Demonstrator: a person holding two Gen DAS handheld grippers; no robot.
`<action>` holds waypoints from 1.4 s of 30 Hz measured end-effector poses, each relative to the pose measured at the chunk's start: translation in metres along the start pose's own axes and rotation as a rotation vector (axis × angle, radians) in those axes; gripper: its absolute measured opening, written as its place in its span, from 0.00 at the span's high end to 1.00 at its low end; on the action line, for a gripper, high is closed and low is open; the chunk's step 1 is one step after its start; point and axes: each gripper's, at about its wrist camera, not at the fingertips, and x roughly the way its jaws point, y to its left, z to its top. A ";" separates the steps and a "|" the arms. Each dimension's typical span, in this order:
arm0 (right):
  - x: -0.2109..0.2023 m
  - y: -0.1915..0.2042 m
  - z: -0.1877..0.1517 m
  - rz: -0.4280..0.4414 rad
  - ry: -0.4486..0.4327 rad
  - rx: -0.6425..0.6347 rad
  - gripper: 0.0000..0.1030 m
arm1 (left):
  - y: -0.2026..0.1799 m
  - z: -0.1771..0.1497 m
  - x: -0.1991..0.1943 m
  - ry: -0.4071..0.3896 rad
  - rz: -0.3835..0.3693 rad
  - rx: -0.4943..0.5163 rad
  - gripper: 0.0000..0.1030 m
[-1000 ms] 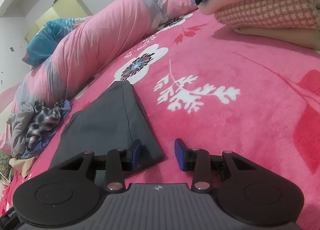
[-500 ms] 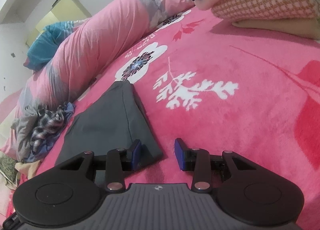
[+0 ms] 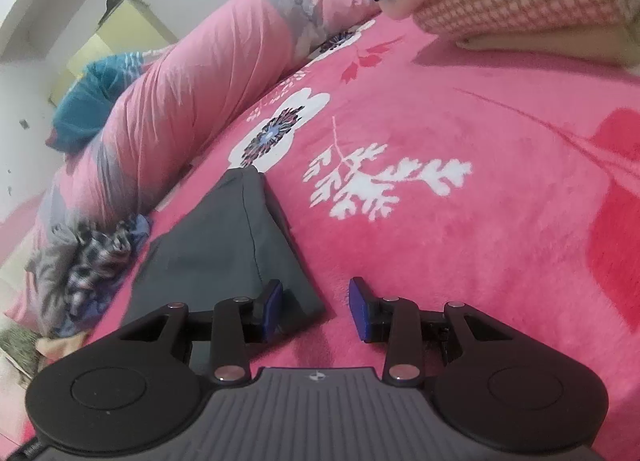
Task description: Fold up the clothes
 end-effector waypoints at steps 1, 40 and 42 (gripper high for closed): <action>0.000 -0.003 0.000 0.012 -0.001 0.019 0.62 | 0.001 0.000 -0.002 0.006 -0.008 0.008 0.43; 0.124 0.272 -0.074 -0.054 0.324 -0.864 0.50 | -0.008 -0.003 -0.004 -0.063 -0.375 0.421 0.43; 0.134 0.270 -0.079 -0.071 0.357 -0.890 0.65 | -0.011 -0.003 -0.001 -0.060 -0.393 0.434 0.43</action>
